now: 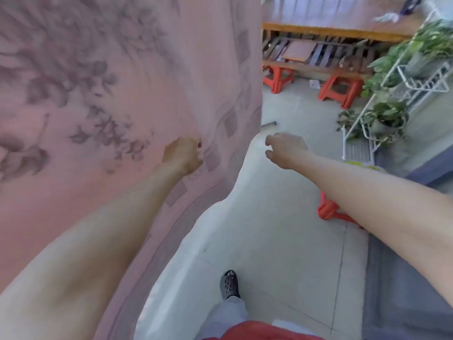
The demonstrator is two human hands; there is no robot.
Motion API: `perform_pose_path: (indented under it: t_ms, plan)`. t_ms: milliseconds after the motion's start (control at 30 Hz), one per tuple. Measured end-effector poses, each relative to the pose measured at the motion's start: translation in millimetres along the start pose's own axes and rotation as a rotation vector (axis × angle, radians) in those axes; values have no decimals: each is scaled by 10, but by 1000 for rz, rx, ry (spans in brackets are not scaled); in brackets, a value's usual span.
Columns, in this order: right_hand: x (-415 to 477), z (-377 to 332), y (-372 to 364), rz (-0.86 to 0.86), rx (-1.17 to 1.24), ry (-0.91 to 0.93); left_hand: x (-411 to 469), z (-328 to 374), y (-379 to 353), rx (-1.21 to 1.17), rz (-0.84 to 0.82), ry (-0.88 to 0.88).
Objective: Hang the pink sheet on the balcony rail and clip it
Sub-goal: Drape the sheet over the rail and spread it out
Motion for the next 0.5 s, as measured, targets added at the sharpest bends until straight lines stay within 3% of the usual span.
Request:
perform_pose_path:
  t_ms: [333, 500]
  plan:
    - [797, 1682, -226, -51, 30, -367, 2072, 1364, -505, 44, -178, -330]
    - [1409, 2648, -403, -49, 20, -429, 3182, 2222, -789, 28, -206, -409]
Point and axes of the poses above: each hand's wrist, its own x-axis towards the middle knuckle, its own y-axis out of the back of the hand, z = x × y, the point moved 1 cm from there along x, towards the middle knuckle, and after that the axes turned 5 degrees about z, right-handed, at the moved point
